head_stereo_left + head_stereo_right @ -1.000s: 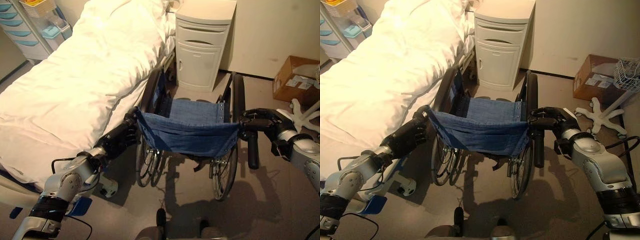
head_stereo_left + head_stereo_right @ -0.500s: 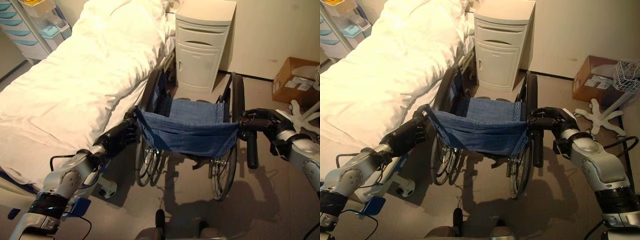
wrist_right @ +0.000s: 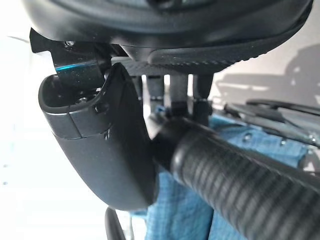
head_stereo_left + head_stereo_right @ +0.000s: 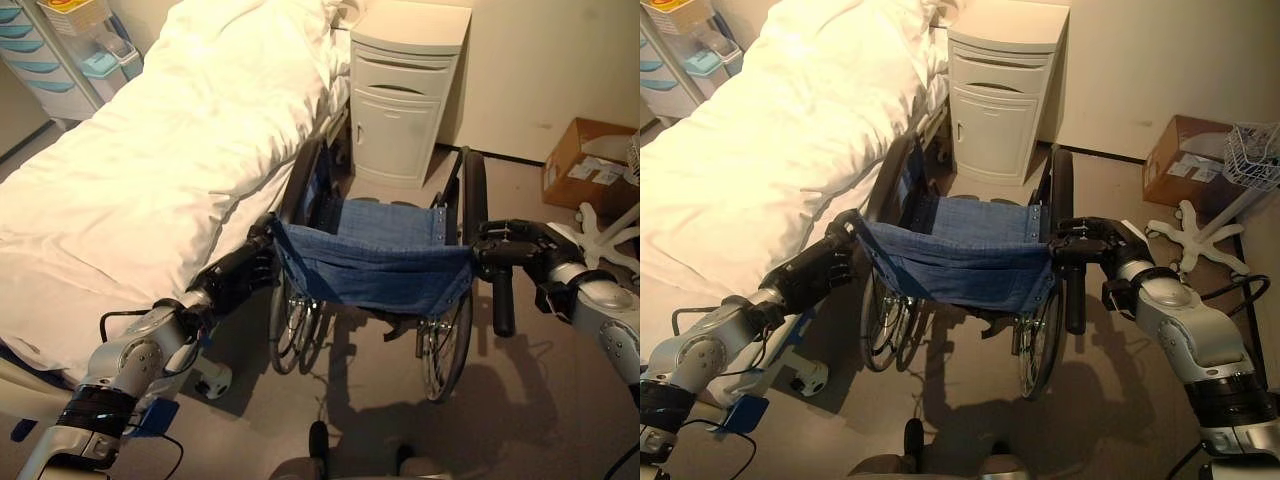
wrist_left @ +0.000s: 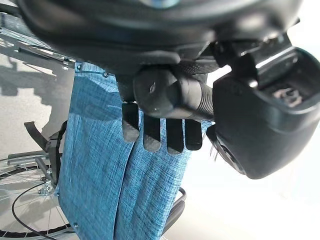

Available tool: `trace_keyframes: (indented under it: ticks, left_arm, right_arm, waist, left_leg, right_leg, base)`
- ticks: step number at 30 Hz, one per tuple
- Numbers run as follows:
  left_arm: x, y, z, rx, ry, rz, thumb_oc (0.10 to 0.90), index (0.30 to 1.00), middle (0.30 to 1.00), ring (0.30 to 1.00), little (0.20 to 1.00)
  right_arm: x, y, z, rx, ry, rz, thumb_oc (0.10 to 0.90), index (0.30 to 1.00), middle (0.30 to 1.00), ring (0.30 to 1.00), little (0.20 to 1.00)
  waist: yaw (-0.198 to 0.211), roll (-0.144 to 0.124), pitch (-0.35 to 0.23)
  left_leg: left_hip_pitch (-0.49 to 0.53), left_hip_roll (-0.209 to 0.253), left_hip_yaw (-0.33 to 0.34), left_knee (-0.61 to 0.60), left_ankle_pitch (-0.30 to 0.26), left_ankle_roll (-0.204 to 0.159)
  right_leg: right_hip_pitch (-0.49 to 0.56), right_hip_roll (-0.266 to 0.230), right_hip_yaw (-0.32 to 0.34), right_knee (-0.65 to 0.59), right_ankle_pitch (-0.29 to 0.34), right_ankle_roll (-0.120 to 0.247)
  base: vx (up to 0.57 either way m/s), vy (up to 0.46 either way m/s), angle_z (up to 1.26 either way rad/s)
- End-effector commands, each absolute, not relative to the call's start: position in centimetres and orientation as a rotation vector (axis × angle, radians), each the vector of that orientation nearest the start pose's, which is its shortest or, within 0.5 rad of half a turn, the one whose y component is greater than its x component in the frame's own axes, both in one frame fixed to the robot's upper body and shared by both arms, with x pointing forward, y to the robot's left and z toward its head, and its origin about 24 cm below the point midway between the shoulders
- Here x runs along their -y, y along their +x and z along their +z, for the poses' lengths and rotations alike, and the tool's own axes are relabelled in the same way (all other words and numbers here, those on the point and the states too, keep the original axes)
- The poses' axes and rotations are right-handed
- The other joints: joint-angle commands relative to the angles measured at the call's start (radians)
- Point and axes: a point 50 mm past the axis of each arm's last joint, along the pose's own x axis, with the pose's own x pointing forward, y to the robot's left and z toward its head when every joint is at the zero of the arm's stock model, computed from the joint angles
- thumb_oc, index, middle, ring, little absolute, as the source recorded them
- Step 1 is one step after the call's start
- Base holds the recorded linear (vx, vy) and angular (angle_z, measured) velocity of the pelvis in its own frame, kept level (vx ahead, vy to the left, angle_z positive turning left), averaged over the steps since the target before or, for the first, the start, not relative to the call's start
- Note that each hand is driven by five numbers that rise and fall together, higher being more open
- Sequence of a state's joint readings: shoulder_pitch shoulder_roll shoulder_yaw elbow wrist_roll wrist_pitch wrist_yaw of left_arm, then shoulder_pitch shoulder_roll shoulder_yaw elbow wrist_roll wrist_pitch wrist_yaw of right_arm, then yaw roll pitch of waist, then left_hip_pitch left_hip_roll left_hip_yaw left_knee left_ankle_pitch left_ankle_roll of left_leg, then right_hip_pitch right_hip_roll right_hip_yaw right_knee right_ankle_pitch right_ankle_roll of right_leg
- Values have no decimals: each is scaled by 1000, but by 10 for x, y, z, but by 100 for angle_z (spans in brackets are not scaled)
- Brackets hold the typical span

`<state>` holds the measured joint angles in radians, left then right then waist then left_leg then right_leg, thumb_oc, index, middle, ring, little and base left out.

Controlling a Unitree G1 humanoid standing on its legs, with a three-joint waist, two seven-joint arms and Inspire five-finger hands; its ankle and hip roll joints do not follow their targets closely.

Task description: Push the wheelchair next to the bed

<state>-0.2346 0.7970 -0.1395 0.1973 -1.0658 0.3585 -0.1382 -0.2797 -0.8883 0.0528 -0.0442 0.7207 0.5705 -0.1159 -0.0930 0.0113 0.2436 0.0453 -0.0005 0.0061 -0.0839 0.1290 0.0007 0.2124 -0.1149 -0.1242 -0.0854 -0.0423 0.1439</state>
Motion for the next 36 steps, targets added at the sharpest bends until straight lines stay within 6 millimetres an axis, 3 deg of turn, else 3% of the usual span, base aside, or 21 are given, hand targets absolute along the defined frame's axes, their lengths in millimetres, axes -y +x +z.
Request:
trace_keyframes:
  ticks: [1,9,16,22,27,36]
  left_arm:
    - [-266,317,179,64,-242,-221,800,900,900,900,900]
    - [-274,314,187,94,-263,-185,800,900,900,900,900]
    - [-293,304,208,167,-276,-111,800,900,900,900,900]
    - [-324,282,222,226,-112,7,800,900,900,900,900]
    - [-331,262,222,256,-84,16,800,900,900,900,900]
    - [-341,241,229,334,-11,56,800,900,900,900,900]
  right_arm:
    - [206,297,138,-194,-99,260,800,900,900,900,900]
    - [215,298,147,-140,-85,191,800,900,900,900,900]
    - [246,295,173,-12,-138,29,800,900,900,900,900]
    - [289,273,193,79,-211,-151,800,900,900,900,900]
    - [316,252,197,120,-221,-274,800,900,900,900,900]
    - [331,229,208,255,-100,-380,800,900,900,900,900]
  waist:
    - [68,26,-88]
    - [68,27,-98]
    - [61,27,-102]
    - [51,23,-107]
    - [48,20,-114]
    - [41,16,-125]
  left_leg:
    - [62,0,64,47,-123,-26]
    - [82,5,67,30,-124,-31]
    - [83,15,80,14,-124,-32]
    - [85,22,93,6,-128,-31]
    - [93,25,94,0,-139,-32]
    - [93,30,102,-3,-147,-35]
  right_leg:
    - [-123,21,-10,84,40,-19]
    - [-107,24,-16,74,37,-17]
    - [-114,27,-14,69,37,-18]
    - [-119,31,-11,74,27,-16]
    - [-112,39,-8,73,11,-17]
    - [-117,48,-5,77,-1,-19]
  base:
    - [0,0,0]
    - [0,0,0]
    - [-13,-1,0]
    - [-16,-6,3]
    - [0,-3,-2]
    - [-24,-15,7]
